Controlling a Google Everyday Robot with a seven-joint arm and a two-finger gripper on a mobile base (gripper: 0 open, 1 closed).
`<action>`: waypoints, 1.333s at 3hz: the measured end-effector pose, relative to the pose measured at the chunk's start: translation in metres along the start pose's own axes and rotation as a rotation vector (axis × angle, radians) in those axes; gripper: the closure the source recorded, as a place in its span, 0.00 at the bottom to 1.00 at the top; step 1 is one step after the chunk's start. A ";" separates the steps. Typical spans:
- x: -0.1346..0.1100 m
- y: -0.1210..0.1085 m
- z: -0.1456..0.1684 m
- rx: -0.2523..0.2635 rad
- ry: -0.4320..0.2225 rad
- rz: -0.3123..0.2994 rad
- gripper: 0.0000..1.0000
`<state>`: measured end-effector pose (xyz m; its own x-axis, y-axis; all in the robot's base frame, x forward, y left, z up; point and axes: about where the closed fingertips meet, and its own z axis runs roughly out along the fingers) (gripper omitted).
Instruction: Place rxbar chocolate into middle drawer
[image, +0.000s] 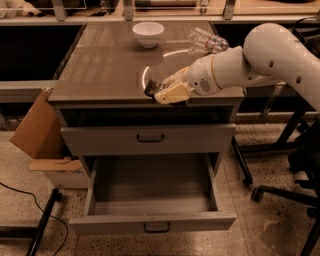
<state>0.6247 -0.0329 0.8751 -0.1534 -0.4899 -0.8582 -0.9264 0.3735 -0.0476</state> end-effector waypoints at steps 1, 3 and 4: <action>0.024 0.019 0.018 -0.059 0.038 0.065 1.00; 0.040 0.031 0.017 -0.055 0.084 0.071 1.00; 0.064 0.055 0.010 -0.045 0.164 0.090 1.00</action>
Offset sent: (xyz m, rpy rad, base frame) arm -0.0168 0.0124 -0.0431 -0.0033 0.1269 0.0300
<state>0.5673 -0.0357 0.8122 -0.2872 -0.5794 -0.7627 -0.9202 0.3881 0.0516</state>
